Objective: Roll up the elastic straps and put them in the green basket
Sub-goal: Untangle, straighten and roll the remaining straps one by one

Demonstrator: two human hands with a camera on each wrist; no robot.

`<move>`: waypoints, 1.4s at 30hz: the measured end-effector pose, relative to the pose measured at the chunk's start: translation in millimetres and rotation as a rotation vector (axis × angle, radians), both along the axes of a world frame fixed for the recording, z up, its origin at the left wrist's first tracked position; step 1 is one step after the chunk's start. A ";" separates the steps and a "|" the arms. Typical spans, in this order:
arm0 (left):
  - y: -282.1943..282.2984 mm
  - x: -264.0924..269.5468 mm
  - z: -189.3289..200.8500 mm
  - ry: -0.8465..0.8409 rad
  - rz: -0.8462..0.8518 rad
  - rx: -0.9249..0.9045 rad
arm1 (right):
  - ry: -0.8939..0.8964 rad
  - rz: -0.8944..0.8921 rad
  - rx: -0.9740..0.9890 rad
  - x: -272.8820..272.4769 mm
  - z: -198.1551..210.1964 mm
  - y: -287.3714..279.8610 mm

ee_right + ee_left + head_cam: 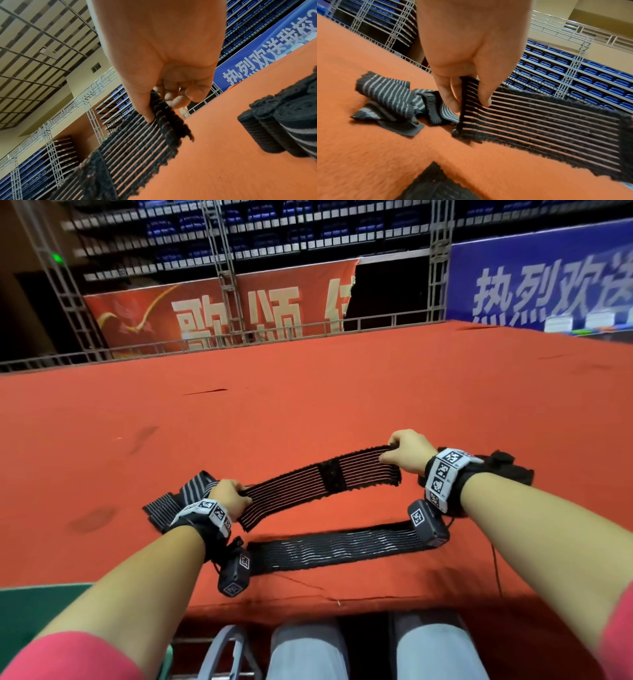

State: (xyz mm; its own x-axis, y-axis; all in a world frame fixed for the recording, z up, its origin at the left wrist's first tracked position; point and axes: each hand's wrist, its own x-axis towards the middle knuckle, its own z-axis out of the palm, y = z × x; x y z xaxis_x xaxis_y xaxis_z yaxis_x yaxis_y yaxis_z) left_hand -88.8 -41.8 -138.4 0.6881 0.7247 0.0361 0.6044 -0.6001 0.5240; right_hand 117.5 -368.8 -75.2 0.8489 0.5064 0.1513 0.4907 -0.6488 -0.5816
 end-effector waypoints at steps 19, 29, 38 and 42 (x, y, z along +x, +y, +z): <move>-10.2 -3.5 -0.1 0.102 0.108 0.097 | 0.098 -0.120 0.081 0.5 -13.4 -15.4; -28.4 19.0 0.8 0.044 0.000 0.040 | 0.140 -0.122 0.308 -1.9 -12.3 -4.1; -94.6 61.4 35.8 -0.226 -0.251 -0.073 | 0.336 -0.017 0.540 -21.7 4.2 28.8; -140.0 70.6 67.1 -0.336 -0.438 -0.423 | 0.512 0.098 0.554 -33.6 2.6 47.6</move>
